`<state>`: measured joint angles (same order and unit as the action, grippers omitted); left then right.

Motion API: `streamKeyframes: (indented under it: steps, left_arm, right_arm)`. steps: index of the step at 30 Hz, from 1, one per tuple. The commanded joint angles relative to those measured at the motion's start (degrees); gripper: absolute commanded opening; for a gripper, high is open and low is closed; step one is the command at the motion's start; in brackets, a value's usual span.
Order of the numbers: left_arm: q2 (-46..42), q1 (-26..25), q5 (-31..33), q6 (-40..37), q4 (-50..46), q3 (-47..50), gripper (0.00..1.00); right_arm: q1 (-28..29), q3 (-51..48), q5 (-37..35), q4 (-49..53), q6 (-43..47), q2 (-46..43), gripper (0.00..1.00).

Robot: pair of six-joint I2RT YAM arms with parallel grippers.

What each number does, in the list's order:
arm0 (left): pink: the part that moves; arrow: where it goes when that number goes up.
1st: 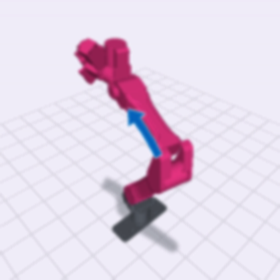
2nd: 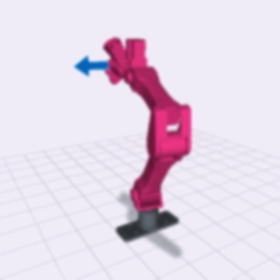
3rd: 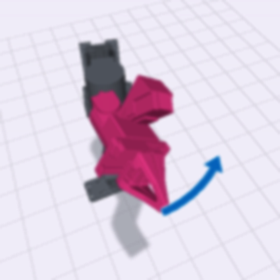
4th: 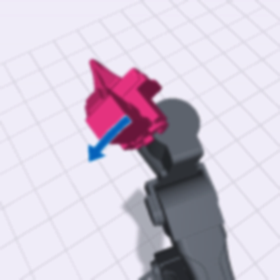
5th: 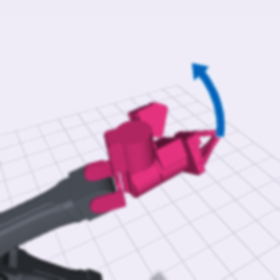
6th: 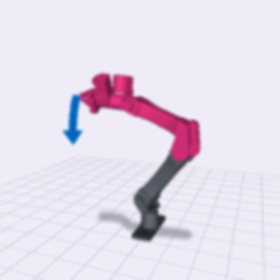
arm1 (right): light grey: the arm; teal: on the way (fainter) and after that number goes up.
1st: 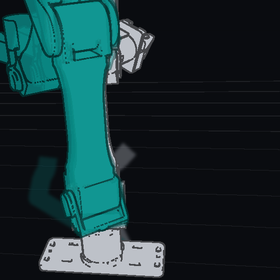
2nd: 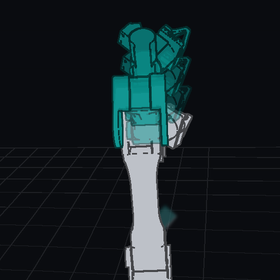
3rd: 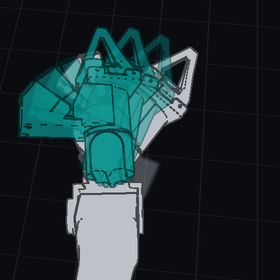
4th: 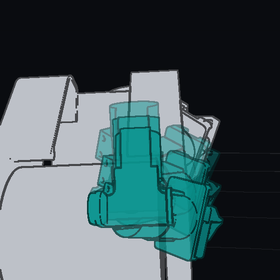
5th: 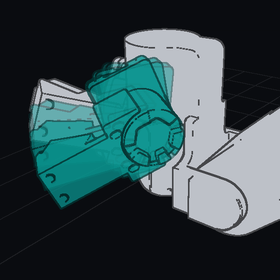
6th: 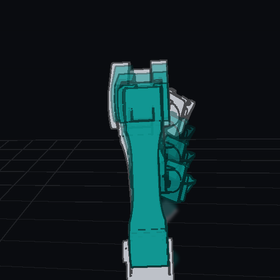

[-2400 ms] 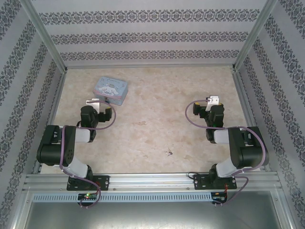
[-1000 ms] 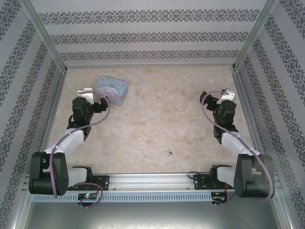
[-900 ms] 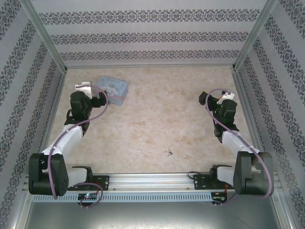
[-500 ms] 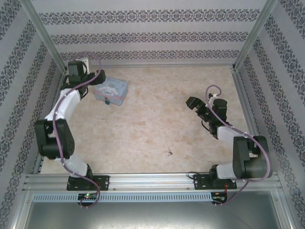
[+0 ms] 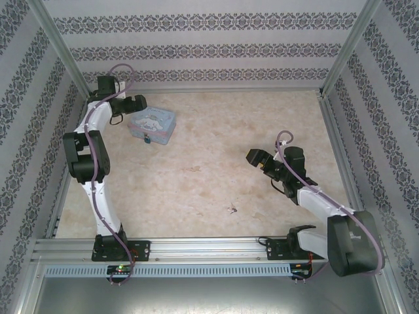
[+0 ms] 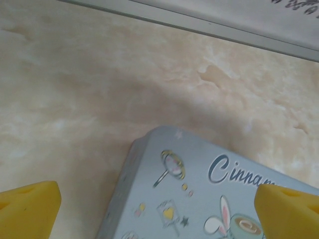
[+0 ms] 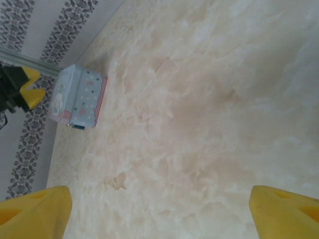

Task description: Unlock the padlock with the key

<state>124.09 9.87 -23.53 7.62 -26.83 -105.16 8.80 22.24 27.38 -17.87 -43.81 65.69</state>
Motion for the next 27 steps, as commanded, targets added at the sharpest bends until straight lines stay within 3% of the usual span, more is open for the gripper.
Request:
streamKeyframes:
  steps: [1, 10, 13, 17, 19, 23, 27]
  left_arm:
    - [3.68, 0.20, -6.88, 1.18, -3.93, -3.87, 1.00]
    - [2.05, -4.24, -15.77, 3.42, -1.02, 1.06, 1.00]
    - [-1.88, -6.39, -18.74, 5.83, 2.62, 7.37, 1.00]
    - [-9.12, -10.07, -18.89, 11.05, 11.07, 19.49, 1.00]
    - [-12.55, -12.22, -18.26, 13.85, 15.31, 25.52, 1.00]
    - [-19.51, -17.63, -14.54, 21.57, 24.58, 37.51, 1.00]
    - [-25.18, -23.68, -10.52, 27.81, 32.53, 47.10, 1.00]
  right_arm:
    - [2.14, 2.22, -3.28, 10.55, 4.51, -3.04, 0.93]
    - [5.67, 6.46, -9.80, 17.28, 7.13, -1.45, 0.98]
    - [8.07, 9.42, -15.67, 20.54, 7.84, 0.66, 0.98]
    - [8.31, 11.88, -16.17, 19.27, 3.68, 4.26, 0.98]
    - [7.50, 13.16, -14.38, 19.02, 1.69, 6.76, 0.98]
    - [4.86, 14.58, -3.27, 14.49, -1.16, 13.14, 0.98]
    - [5.52, 15.29, -0.62, 12.34, -0.54, 15.90, 0.98]
